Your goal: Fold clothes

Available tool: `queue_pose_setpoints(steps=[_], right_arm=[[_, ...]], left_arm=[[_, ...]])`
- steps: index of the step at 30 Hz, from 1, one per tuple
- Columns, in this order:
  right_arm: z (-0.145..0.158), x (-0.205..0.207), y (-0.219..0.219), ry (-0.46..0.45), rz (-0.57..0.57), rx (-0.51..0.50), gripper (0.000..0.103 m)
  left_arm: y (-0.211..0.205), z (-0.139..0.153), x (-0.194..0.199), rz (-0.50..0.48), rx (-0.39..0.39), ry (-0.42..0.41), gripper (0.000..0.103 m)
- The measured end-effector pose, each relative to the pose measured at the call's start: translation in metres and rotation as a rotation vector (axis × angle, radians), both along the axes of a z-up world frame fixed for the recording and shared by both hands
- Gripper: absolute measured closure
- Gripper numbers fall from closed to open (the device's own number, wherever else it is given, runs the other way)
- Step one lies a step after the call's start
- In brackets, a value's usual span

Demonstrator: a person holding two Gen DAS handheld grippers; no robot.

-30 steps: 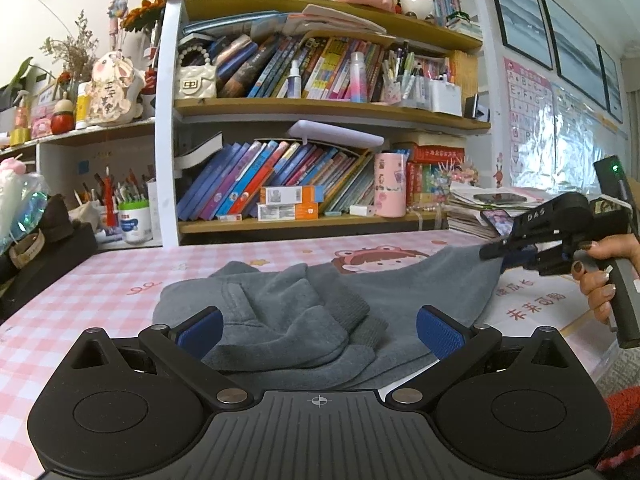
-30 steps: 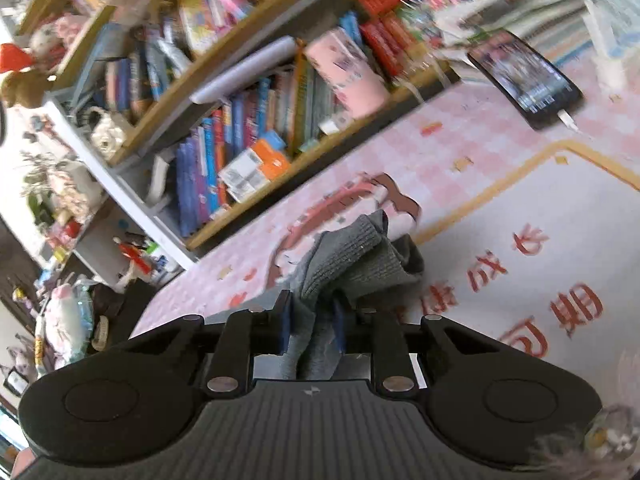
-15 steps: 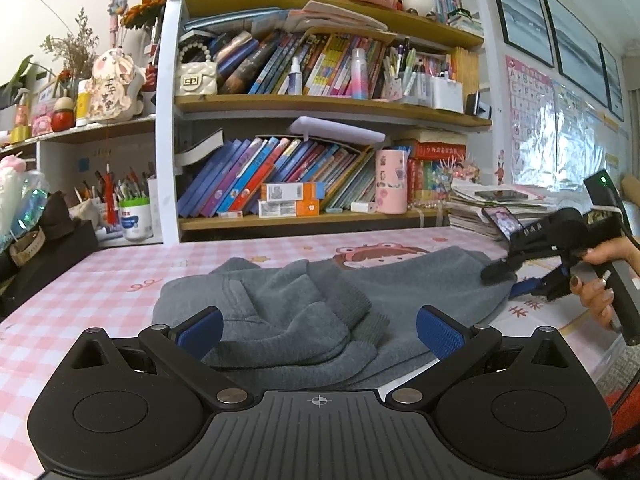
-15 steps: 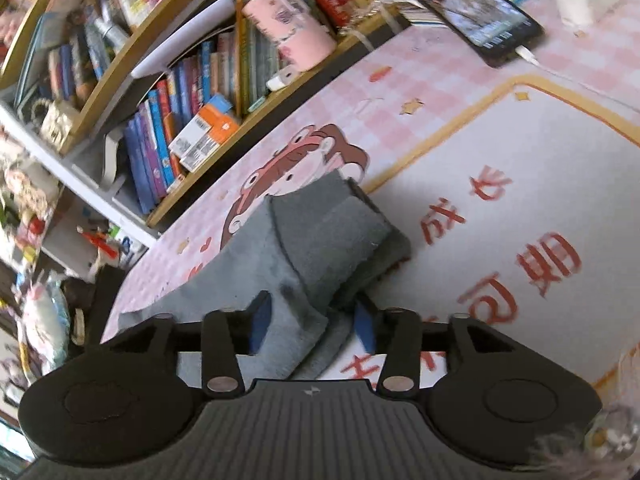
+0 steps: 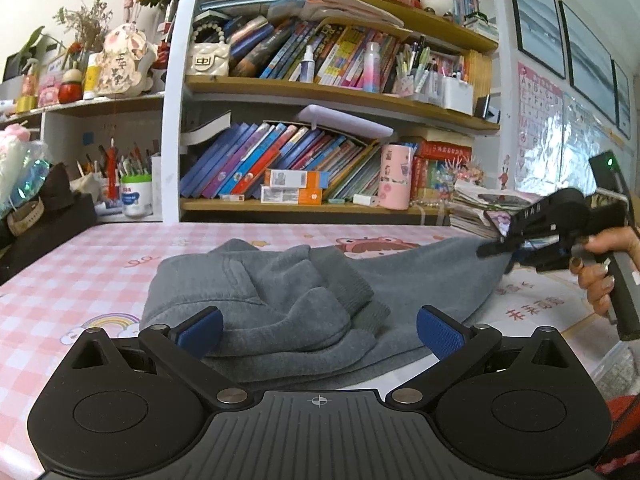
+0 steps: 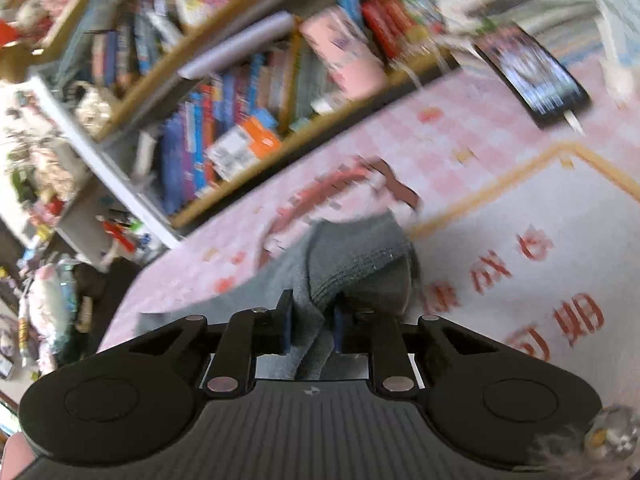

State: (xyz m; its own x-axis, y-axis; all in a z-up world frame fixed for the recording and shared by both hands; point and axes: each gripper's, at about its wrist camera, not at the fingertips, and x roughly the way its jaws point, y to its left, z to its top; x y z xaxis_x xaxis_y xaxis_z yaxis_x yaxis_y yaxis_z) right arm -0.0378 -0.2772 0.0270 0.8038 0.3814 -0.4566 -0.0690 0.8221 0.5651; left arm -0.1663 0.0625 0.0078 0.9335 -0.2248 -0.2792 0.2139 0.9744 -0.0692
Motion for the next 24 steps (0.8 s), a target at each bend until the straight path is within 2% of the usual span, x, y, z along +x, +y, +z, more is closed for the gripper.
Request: queue_pose_setpoints(steps=[8, 15, 20, 24], right_arm=[[0.064, -0.022, 0.057, -0.212, 0.164, -0.065, 0.087], [0.100, -0.038, 0.131, -0.337, 0.362, -0.171, 0.087], [0.103, -0.048, 0.192, -0.368, 0.541, -0.309, 0.087], [0.083, -0.055, 0.239, -0.366, 0.692, -0.464, 0.086]], left_arm=[[0.022, 0.009, -0.003, 0.015, -0.077, -0.019, 0.000], [0.045, 0.018, -0.011, 0.058, -0.101, -0.070, 0.000], [0.073, 0.021, -0.020, 0.098, -0.167, -0.094, 0.000], [0.098, 0.019, -0.027, 0.159, -0.259, -0.109, 0.000]])
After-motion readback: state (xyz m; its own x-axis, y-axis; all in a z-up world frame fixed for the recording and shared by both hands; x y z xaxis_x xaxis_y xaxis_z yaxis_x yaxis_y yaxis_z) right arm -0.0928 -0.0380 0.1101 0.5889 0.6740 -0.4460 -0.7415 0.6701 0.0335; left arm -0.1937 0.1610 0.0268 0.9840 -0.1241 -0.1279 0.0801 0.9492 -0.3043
